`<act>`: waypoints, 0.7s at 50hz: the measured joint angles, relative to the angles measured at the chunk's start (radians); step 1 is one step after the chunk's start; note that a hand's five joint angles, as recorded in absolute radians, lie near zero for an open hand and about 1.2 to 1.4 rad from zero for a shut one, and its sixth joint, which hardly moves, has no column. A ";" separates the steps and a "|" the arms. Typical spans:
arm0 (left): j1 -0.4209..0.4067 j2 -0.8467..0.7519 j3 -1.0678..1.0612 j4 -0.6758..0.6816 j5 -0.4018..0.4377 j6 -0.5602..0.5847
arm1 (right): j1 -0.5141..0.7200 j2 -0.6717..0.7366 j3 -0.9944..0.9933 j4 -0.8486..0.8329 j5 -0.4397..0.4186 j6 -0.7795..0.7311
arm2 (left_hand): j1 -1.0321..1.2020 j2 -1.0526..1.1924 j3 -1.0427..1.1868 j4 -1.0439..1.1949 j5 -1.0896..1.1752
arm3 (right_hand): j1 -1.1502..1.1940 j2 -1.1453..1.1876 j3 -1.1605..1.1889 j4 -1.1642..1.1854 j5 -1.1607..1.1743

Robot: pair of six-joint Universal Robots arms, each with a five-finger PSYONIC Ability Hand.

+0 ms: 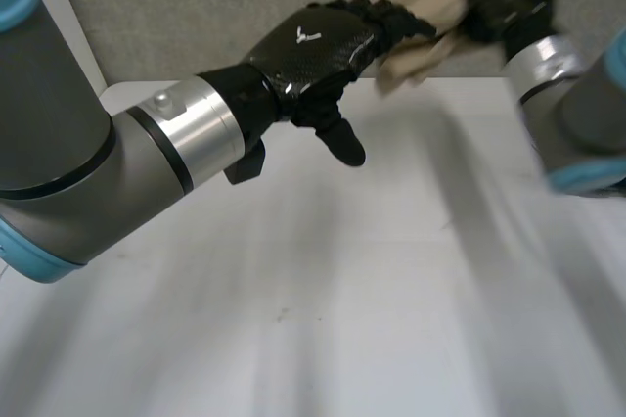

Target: Fold the laundry.

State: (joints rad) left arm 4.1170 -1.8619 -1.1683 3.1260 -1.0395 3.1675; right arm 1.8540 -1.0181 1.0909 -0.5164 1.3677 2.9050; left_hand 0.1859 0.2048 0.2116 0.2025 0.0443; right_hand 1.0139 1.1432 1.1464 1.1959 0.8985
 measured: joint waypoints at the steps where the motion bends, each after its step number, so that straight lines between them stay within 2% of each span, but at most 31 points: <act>1: 0.000 0.005 0.001 0.008 0.000 -0.009 | -0.030 -0.002 -0.032 0.014 -0.007 0.015 | 0.000 0.000 0.000 0.000 0.000 | 0.000 0.004 0.000 0.001 0.000; 7: -0.001 0.022 -0.002 0.043 0.000 -0.058 | -0.185 0.004 -0.158 0.065 -0.062 0.069 | 0.000 0.000 0.000 0.000 0.000 | 0.000 0.004 0.000 0.002 0.000; 9: -0.001 0.028 -0.006 0.057 0.001 -0.082 | -0.290 0.026 -0.220 0.089 -0.119 0.097 | 0.000 0.000 0.000 0.000 0.000 | 0.000 0.004 0.004 0.003 0.000; 16: -0.002 0.026 -0.021 0.062 0.001 -0.096 | -0.493 0.127 -0.285 0.114 -0.261 0.132 | 0.000 0.000 0.000 0.000 0.000 | 0.000 0.004 0.007 0.003 0.016; 20: -0.004 0.018 -0.030 0.061 0.001 -0.095 | -0.614 0.241 -0.307 0.118 -0.374 0.139 | 0.000 0.000 0.000 0.000 0.000 | 0.000 0.004 0.007 0.006 0.016; 27: -0.006 0.002 -0.035 0.060 0.000 -0.093 | -0.716 0.421 -0.340 0.126 -0.516 0.134 | 0.000 0.000 0.000 0.000 0.000 | 0.000 0.004 0.008 0.006 0.044; 33: -0.007 -0.012 -0.034 0.060 0.000 -0.092 | -0.737 0.496 -0.352 0.154 -0.610 0.117 | 0.000 0.000 0.000 0.000 0.000 | 0.000 0.004 0.031 0.013 0.099; 35: -0.007 -0.016 -0.033 0.061 0.000 -0.092 | -0.736 0.494 -0.349 0.163 -0.624 0.110 | 0.000 0.000 0.000 0.000 0.000 | -0.061 -0.147 -0.132 -0.155 -0.058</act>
State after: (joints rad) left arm 4.1101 -1.8777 -1.2012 3.1866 -1.0396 3.0753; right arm 1.1181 -0.5238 0.7415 -0.3530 0.7442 3.0146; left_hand 0.1859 0.2048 0.2116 0.2025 0.0443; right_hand 0.9525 0.9966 1.0140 1.0409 0.8405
